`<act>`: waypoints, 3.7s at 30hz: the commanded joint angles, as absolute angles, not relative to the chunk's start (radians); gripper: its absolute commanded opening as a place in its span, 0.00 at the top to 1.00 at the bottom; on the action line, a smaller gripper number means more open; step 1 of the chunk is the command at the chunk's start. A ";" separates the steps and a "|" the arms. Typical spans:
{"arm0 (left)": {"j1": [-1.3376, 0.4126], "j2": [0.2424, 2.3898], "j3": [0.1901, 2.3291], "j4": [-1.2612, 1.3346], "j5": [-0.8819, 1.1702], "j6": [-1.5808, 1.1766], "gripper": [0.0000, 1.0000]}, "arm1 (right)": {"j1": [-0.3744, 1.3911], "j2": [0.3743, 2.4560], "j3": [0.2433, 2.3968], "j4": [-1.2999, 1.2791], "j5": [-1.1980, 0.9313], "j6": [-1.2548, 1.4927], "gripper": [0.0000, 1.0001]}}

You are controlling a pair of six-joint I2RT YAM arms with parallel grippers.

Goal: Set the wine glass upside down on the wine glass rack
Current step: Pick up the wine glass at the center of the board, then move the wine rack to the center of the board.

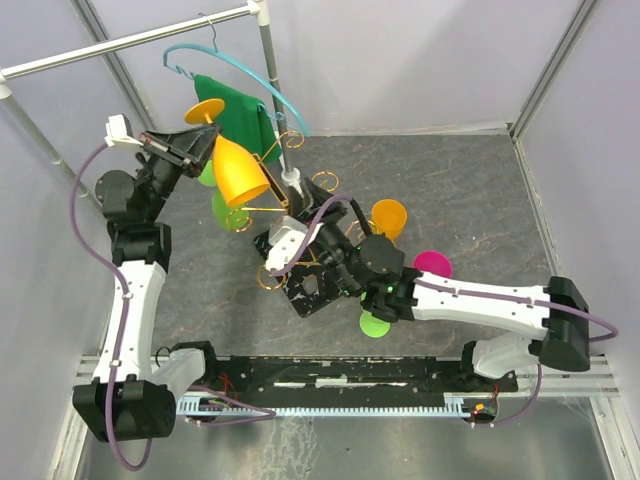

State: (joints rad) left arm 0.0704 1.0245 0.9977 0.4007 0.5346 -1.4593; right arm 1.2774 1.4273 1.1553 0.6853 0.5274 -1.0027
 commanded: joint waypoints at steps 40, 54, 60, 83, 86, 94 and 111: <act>0.096 0.199 0.587 -0.051 0.566 -0.279 0.97 | 1.268 1.108 1.074 0.136 0.956 -0.559 0.00; 0.094 0.120 0.483 0.037 0.591 -0.352 0.97 | 1.261 1.108 1.050 0.162 0.950 -0.567 0.00; 0.094 0.147 0.464 0.070 0.575 -0.389 0.97 | 1.258 1.108 1.053 0.143 0.950 -0.550 0.00; 0.095 0.425 0.758 -0.002 0.552 -0.269 0.97 | 1.201 1.080 1.041 0.089 0.930 -0.504 0.00; 0.095 0.478 0.816 -0.013 0.604 -0.279 0.97 | 1.192 1.076 1.037 0.072 0.923 -0.483 0.00; 0.094 0.437 0.715 0.028 0.687 -0.311 0.97 | 1.168 1.093 1.041 0.047 0.901 -0.452 0.00; 0.094 0.675 0.966 -0.033 0.653 -0.209 0.97 | 1.125 1.123 1.058 -0.002 0.878 -0.417 0.00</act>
